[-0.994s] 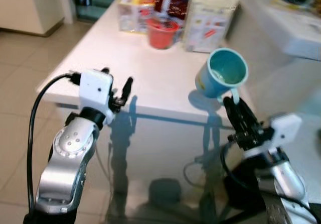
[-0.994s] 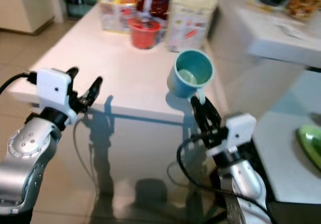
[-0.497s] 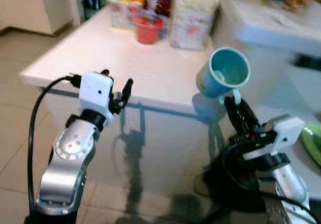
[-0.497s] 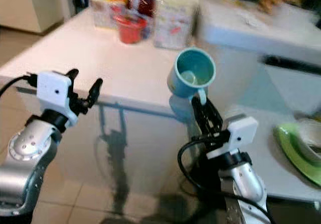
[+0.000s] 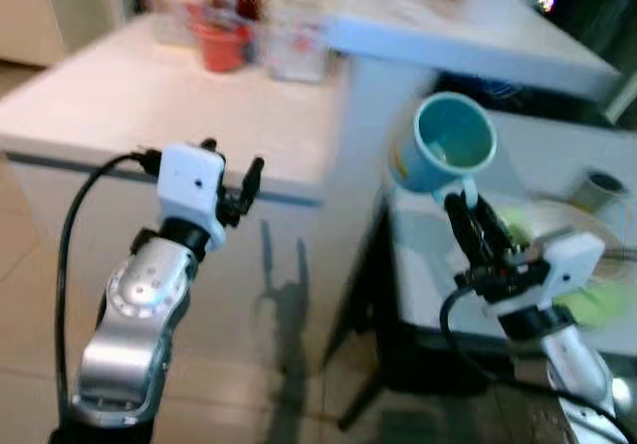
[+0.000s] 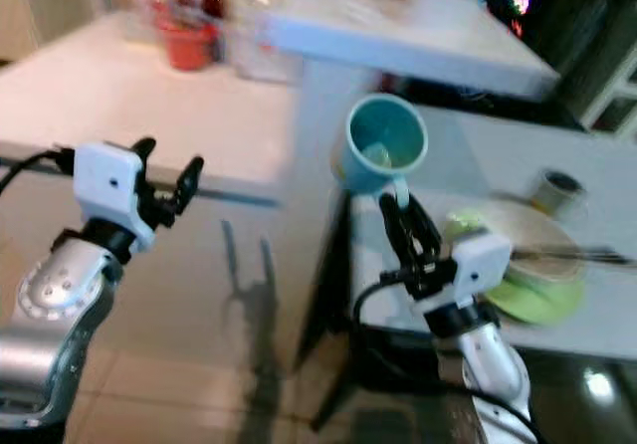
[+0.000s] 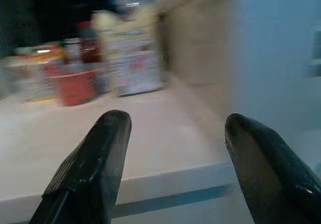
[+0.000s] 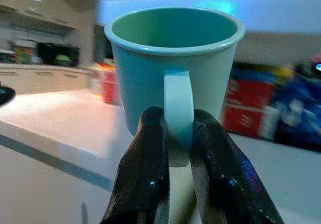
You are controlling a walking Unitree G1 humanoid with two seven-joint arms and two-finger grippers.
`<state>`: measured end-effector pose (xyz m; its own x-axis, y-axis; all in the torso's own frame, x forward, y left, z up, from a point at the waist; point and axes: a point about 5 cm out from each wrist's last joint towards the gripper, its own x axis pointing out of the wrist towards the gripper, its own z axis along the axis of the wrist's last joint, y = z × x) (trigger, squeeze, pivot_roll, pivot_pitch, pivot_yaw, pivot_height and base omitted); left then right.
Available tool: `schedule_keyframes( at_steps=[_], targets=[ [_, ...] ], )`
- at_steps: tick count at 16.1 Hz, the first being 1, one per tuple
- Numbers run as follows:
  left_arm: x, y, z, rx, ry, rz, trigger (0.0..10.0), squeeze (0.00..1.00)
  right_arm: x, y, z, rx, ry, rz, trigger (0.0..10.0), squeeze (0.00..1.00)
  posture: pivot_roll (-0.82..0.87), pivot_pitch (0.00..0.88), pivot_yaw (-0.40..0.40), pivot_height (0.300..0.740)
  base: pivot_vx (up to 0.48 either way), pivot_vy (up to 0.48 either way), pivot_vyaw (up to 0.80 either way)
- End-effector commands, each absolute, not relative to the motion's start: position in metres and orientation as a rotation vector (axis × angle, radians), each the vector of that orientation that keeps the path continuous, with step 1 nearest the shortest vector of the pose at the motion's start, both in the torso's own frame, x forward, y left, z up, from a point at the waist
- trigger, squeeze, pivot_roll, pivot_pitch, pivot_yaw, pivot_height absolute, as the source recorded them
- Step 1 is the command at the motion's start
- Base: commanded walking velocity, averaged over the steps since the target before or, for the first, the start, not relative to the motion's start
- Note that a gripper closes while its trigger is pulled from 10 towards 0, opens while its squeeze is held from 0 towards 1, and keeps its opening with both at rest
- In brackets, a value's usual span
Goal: Setting the table
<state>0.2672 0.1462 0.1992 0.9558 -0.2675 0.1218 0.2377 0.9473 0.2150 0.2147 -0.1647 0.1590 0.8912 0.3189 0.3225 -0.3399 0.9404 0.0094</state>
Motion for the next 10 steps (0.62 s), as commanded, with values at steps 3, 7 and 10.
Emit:
schedule_keyframes(
  at_steps=[3, 7, 10],
  targets=[
    [0.266, 0.14, 0.204, 0.22, -0.186, -0.312, 10.0, 0.0, 0.206, -0.176, 0.159, 0.104, -0.356, 0.387, 10.0, 0.0, 0.02, 0.0, -0.074, 0.74, 0.0, -0.472, 0.0],
    [0.277, 0.135, 0.204, 0.236, -0.194, -0.318, 10.0, 0.0, 0.206, -0.192, 0.153, 0.16, -0.356, 0.241, 10.0, 0.0, 0.0, 0.0, -0.057, 0.74, 0.0, -0.472, 0.0],
    [0.282, 0.132, 0.212, 0.219, -0.239, -0.313, 10.0, 0.0, 0.219, -0.207, 0.178, 0.201, -0.44, 0.069, 10.0, 0.0, -0.01, 0.0, -0.05, 0.74, 0.0, -0.472, 0.0]
  ],
)
